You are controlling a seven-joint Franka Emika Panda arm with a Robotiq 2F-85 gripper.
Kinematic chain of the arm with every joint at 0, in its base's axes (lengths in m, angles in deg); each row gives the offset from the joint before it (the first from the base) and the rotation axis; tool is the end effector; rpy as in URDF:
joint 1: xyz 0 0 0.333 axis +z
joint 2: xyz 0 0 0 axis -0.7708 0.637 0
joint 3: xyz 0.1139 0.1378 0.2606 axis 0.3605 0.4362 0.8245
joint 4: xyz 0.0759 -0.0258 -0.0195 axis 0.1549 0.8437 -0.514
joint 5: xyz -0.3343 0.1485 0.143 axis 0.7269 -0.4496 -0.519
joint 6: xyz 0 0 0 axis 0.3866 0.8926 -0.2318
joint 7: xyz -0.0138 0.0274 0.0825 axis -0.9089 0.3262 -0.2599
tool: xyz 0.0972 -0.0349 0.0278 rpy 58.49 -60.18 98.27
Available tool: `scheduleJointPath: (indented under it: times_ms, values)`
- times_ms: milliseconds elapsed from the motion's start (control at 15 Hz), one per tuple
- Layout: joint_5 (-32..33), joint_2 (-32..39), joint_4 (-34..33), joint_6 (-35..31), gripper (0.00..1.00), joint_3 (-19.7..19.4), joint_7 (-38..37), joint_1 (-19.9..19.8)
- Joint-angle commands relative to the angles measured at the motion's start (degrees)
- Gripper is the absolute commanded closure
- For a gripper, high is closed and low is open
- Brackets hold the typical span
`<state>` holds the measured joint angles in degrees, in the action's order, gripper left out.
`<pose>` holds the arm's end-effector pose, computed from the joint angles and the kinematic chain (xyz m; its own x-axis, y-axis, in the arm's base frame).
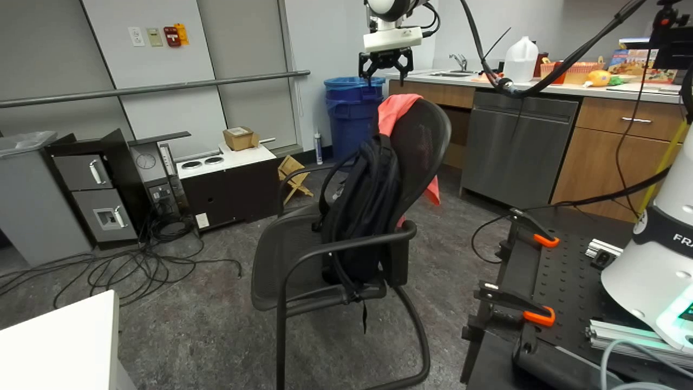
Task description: Remove the orange cloth from the head rest and put it on the sink
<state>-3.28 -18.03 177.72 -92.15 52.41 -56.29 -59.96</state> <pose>0.5957 -0.2368 0.3807 0.5677 -0.7359 0.3690 -0.8077 -0.5847 0.0765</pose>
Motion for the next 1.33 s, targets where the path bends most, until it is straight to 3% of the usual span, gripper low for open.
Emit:
scheduleJointPath:
  times_ms: [0,467,1267]
  values:
    - [1.0,5.0,-4.5,-2.5,0.00,-3.0,-2.1,1.4]
    - [1.0,12.0,-8.4,-5.5,0.00,-7.2,-3.5,2.5]
    - [0.7,22.5,-15.9,-5.1,0.00,-12.7,-7.2,3.8]
